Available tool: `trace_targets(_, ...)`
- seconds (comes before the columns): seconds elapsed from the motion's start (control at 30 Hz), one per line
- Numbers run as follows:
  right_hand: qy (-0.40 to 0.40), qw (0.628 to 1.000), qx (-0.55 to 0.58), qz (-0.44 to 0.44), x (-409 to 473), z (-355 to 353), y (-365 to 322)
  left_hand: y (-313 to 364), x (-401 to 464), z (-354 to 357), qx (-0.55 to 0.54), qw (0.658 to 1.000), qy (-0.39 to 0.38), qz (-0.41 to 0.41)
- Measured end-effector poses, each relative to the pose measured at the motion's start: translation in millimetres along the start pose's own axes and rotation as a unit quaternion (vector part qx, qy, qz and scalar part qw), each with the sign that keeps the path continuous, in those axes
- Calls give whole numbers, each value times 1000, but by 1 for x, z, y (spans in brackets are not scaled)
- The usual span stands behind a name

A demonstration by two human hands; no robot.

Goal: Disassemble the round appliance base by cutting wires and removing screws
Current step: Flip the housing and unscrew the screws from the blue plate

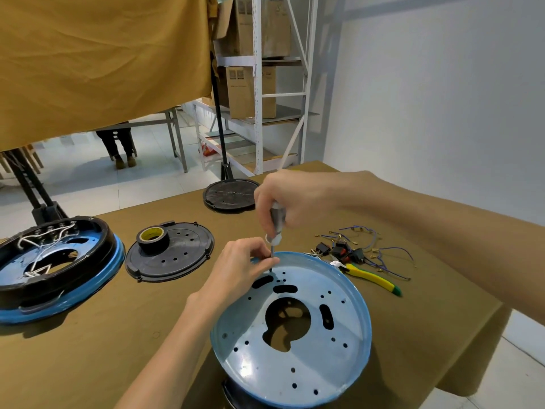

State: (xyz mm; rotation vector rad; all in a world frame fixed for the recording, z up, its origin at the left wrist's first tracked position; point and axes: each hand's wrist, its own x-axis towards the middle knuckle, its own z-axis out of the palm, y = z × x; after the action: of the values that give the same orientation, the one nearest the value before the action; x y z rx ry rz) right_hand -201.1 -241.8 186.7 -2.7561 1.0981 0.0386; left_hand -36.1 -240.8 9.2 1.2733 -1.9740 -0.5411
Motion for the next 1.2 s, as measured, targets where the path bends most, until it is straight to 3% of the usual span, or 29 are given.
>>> trace_targets(0.13,-29,996,-69,57,0,2,-4,0,-3,2,46,999,-9,3)
trace_targets(0.2,27,976,-170,136,2,6,-5,0,-4,1,49,999,-13,8)
trace_targets(0.27,81,950,-258,158,6,10,-5,0,-4,1,50,998,-24,11)
trace_targets(0.33,88,966,-211,120,10,13,1,-1,-4,1,52,998,-33,16)
trace_targets(0.5,10,1000,10,11,0,-2,6,-1,-4,2,67,997,-37,16)
trace_targets(0.6,-6,997,-49,57,-2,1,4,-1,-4,1,71,996,-43,13)
trace_targets(0.67,33,980,-146,128,-1,7,1,0,-3,1,64,997,-52,9)
trace_targets(0.73,76,961,-221,146,2,12,-1,0,-3,2,63,996,-56,7)
trace_targets(0.77,85,964,-218,128,4,13,-1,-1,-3,2,63,996,-57,7)
trace_targets(0.83,79,988,-109,78,2,10,-1,-1,-3,2,65,996,-56,8)
trace_targets(0.93,11,1000,-2,22,-4,2,0,0,-4,2,67,996,-53,3)
trace_targets(1.0,11,998,-43,48,-4,6,-1,1,-3,3,66,996,-54,5)
trace_targets(1.1,103,966,-197,133,4,17,-8,2,-5,2,64,996,-56,7)
trace_targets(1.2,111,972,-173,116,10,18,-6,1,-4,2,63,996,-59,6)
